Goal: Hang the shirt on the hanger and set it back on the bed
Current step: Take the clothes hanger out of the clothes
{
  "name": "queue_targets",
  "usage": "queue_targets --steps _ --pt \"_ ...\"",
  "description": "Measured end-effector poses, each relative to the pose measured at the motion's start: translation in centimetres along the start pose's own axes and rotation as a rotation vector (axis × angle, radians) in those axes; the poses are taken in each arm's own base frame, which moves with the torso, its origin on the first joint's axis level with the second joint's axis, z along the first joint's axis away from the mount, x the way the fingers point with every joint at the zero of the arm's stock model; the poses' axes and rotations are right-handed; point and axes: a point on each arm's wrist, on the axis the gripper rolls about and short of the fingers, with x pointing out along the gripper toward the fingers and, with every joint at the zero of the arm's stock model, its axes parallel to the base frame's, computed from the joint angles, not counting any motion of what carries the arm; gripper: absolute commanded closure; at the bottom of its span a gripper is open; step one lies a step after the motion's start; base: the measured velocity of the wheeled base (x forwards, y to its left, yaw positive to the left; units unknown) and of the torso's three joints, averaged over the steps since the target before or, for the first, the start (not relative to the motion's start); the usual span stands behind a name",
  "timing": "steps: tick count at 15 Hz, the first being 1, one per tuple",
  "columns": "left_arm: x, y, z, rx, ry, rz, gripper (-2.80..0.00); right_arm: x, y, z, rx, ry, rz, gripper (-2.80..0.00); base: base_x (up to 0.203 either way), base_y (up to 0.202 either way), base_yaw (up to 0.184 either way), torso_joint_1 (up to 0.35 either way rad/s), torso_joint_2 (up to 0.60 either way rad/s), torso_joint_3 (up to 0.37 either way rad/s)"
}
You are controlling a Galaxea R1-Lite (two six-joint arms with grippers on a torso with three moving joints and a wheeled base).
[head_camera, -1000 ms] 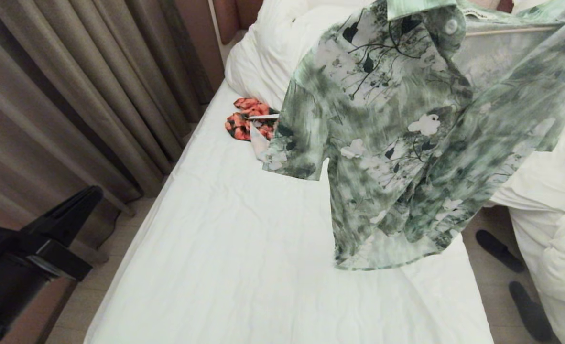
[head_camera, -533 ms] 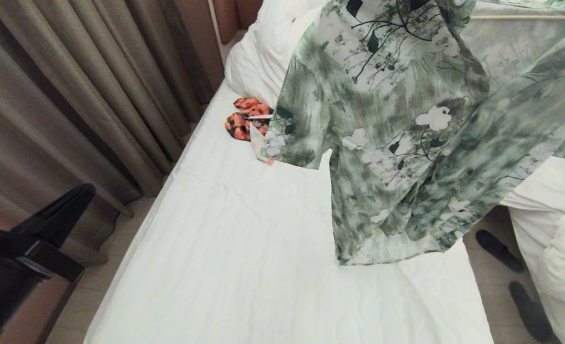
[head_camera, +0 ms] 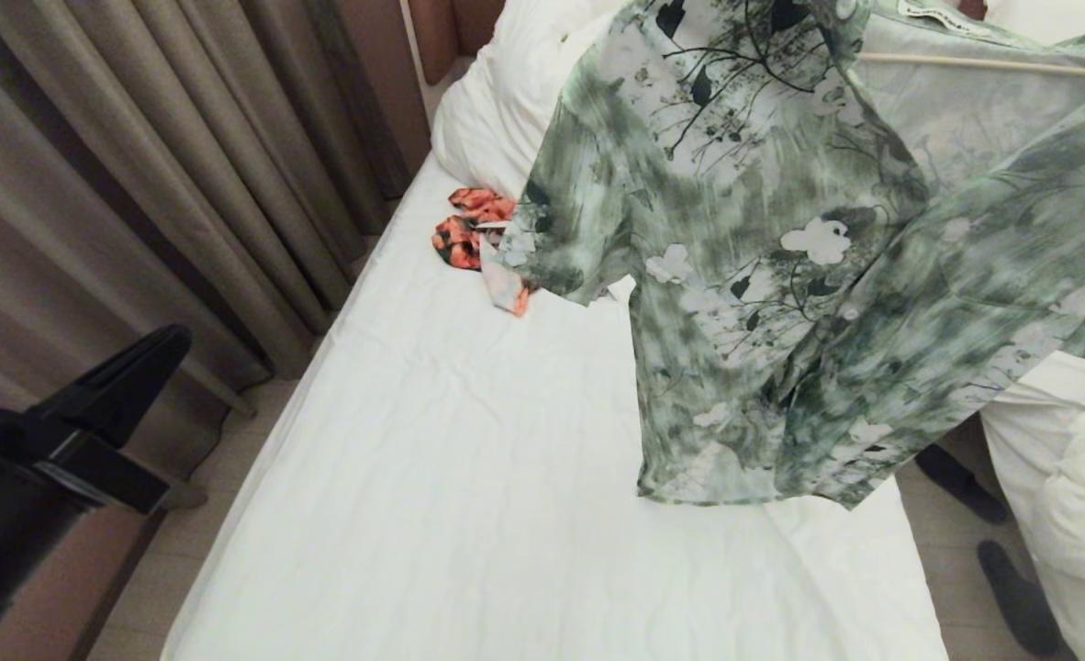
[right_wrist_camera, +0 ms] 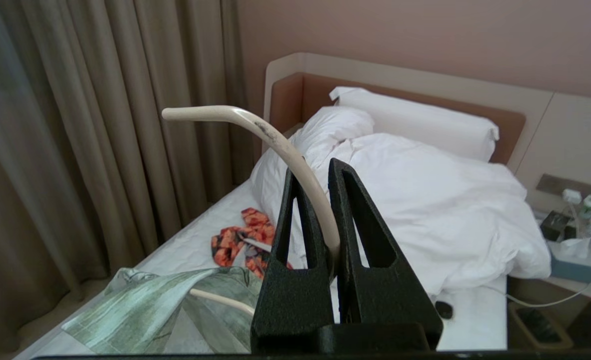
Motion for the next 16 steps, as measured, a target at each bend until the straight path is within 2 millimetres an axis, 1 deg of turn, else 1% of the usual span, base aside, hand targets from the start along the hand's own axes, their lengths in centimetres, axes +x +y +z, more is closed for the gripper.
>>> queue_targets --steps 3,6,8,10,12,14,15,16 --pt "0.7 -0.2 0.1 -0.002 0.000 -0.041 0.00 0.7 0.2 -1.0 0.043 0.026 0.013 0.00 0.000 0.000 0.000 0.000 0.00 0.000" --pt "1.9 -0.4 0.5 -0.020 -0.010 -0.086 0.00 1.4 0.3 -2.2 0.080 0.059 0.065 0.00 0.000 0.000 0.000 0.000 0.00 0.000" --pt "3.5 -0.6 1.0 -0.019 -0.024 -0.106 0.00 1.8 0.3 -2.9 0.080 0.088 0.072 0.00 0.000 0.000 0.000 0.000 0.00 0.000" --pt "5.3 -0.8 1.3 -0.004 -0.011 -0.108 0.00 1.9 -0.3 -3.4 0.095 0.106 0.083 0.00 0.000 0.000 0.000 0.000 0.00 0.000" --pt "6.6 -1.0 1.2 0.007 0.066 -0.123 0.00 1.9 -0.9 -3.8 0.117 0.129 0.099 0.00 0.000 0.000 0.000 0.000 0.00 0.000" --pt "8.0 -1.3 1.1 0.004 0.127 -0.182 0.00 2.0 -1.5 -4.2 0.112 0.139 0.098 0.00 0.000 0.000 0.000 0.000 0.00 0.000" --pt "8.7 -1.4 1.1 0.001 0.121 -0.204 -2.80 2.2 -1.5 -4.4 0.112 0.144 0.097 0.00 0.000 0.000 0.000 0.000 0.00 0.000" --pt "9.5 -1.5 1.0 0.001 0.112 -0.216 -2.80 2.4 -1.6 -4.7 0.111 0.148 0.097 0.00 0.000 0.000 0.000 0.000 0.00 0.000"
